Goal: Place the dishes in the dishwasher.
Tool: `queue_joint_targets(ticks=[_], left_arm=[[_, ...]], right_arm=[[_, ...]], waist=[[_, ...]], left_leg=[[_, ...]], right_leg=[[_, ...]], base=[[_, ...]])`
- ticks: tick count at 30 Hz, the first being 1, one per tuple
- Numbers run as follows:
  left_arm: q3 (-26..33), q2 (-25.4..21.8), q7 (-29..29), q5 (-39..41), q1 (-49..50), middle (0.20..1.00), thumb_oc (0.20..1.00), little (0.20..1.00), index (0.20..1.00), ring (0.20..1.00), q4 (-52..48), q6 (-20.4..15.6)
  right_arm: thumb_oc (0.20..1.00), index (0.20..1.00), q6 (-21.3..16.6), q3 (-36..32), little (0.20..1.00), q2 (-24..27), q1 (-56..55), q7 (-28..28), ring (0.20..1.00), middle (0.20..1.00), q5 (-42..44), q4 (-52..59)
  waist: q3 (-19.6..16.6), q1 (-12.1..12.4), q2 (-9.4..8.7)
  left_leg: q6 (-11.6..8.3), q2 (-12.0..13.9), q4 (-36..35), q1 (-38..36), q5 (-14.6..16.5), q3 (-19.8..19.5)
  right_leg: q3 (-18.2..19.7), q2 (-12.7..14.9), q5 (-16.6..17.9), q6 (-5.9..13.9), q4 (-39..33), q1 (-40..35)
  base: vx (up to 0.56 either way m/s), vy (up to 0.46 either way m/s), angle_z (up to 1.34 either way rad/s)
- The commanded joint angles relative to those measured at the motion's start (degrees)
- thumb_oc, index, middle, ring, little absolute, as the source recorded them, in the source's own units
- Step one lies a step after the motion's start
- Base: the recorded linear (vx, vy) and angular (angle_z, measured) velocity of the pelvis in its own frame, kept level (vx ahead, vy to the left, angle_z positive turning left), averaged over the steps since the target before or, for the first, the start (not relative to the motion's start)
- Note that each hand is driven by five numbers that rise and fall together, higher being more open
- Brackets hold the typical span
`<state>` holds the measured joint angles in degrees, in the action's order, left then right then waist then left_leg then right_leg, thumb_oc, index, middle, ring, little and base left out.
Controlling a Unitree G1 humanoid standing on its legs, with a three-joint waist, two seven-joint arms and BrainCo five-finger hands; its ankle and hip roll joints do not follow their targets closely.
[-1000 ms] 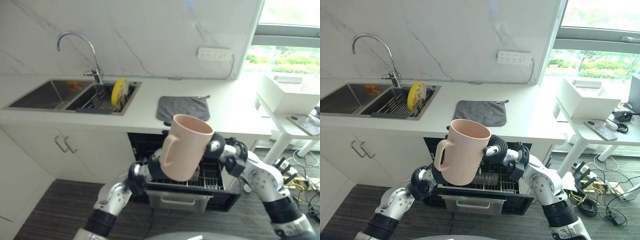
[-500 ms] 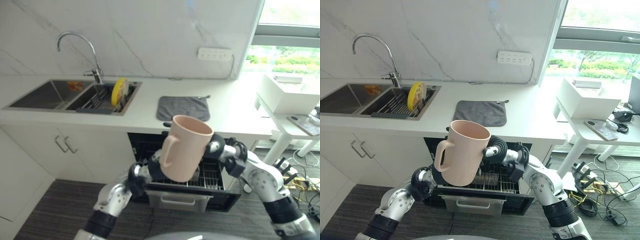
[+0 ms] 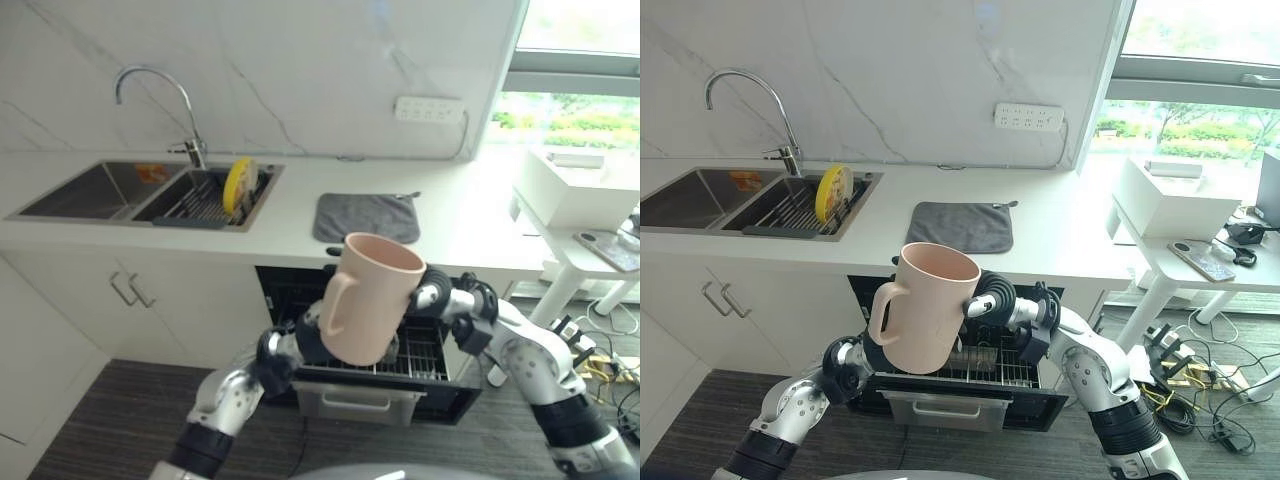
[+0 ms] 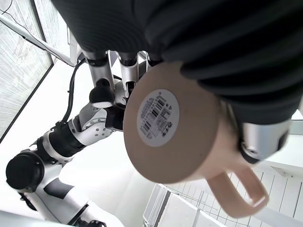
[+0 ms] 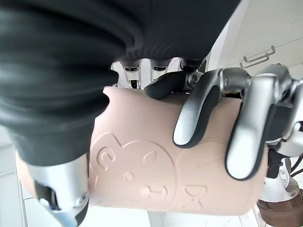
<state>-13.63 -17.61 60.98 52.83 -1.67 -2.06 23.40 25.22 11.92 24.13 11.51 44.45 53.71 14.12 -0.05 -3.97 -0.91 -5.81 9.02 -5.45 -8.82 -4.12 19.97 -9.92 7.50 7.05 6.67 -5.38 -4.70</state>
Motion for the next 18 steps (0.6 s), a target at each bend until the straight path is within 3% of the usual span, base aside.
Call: queue_joint_targets(ticks=[1,18], left_arm=[[3.26,0.95,-4.53,0.32,-3.95,0.200,0.200,0.200,0.200,0.200,5.31,-2.74],[3.15,1.12,-4.32,-0.43,-3.92,0.200,0.200,0.200,0.200,0.200,6.18,-2.76]], right_arm=[[1.000,1.000,-2.20,1.45,1.000,-3.48,5.92,6.24,1.000,1.000,4.65,11.36],[1.000,1.000,-2.56,1.40,1.000,-4.15,6.71,5.60,1.000,1.000,5.43,12.21]], waist=[[2.57,0.55,-0.07],[2.61,0.63,-0.05]], left_leg=[[1.02,0.48,0.45,-2.26,5.09,-1.50],[1.07,0.48,0.45,-2.25,5.15,-1.50]], right_leg=[[-2.02,0.58,-4.88,0.83,0.38,-3.30],[-1.93,0.59,-4.86,0.79,0.38,-3.24]], base=[[0.01,0.001,-0.03],[0.00,0.000,0.00]])
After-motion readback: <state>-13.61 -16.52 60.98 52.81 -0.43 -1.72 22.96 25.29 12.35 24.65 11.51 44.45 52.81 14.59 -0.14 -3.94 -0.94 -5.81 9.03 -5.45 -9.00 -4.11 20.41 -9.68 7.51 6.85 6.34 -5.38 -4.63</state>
